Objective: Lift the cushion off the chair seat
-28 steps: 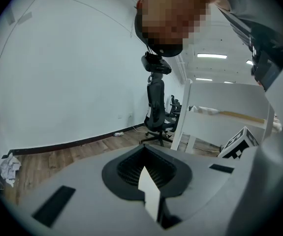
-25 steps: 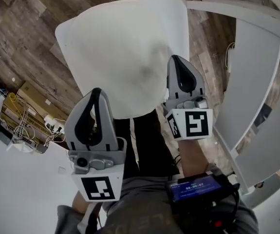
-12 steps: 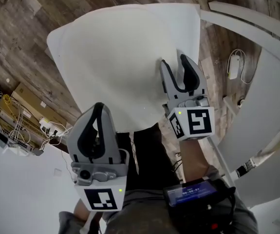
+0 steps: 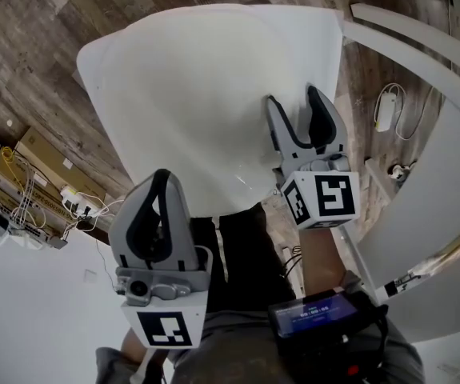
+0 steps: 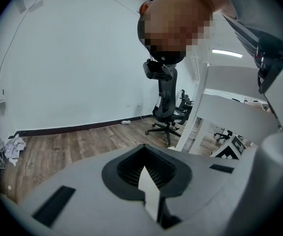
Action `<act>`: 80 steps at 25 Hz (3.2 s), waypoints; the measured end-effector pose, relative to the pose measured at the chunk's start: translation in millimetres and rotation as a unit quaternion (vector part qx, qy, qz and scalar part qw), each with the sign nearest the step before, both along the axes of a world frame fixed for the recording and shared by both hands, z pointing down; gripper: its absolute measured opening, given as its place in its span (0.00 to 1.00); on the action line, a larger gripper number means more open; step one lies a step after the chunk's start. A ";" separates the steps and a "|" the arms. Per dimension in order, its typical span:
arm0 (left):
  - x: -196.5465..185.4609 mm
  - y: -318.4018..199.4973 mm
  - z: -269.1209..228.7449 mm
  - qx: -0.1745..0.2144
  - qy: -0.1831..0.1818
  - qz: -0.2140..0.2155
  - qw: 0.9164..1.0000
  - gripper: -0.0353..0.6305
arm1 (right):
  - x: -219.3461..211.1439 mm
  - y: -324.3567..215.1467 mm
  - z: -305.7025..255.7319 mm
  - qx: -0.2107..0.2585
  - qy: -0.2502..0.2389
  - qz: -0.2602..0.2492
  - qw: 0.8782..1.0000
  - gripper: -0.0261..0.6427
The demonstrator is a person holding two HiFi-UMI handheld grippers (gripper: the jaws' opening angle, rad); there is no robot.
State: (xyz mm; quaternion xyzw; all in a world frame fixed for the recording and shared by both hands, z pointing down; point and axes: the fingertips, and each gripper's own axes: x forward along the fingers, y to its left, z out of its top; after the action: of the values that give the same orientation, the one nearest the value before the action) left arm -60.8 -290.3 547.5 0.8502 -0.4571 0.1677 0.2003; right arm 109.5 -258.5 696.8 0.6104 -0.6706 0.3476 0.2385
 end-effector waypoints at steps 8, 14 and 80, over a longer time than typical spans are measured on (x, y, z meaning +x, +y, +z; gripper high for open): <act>-2.4 -3.3 -1.4 0.001 0.000 -0.001 1.000 0.06 | -8.8 -0.6 -0.3 -0.008 -0.019 -0.004 1.000 0.32; -3.7 -2.7 -4.8 0.001 0.002 0.000 1.000 0.06 | -4.4 -0.9 -10.3 0.004 -0.013 0.006 1.000 0.09; -13.4 25.4 -96.7 0.059 0.021 -0.012 0.998 0.06 | -84.0 25.8 -150.7 0.128 -0.062 -0.075 0.987 0.07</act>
State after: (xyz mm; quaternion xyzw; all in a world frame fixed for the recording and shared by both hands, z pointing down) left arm -74.2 -264.9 450.8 0.8583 -0.4719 0.1207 0.1615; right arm 25.5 -232.7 546.1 0.5612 -0.7671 0.2768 0.1415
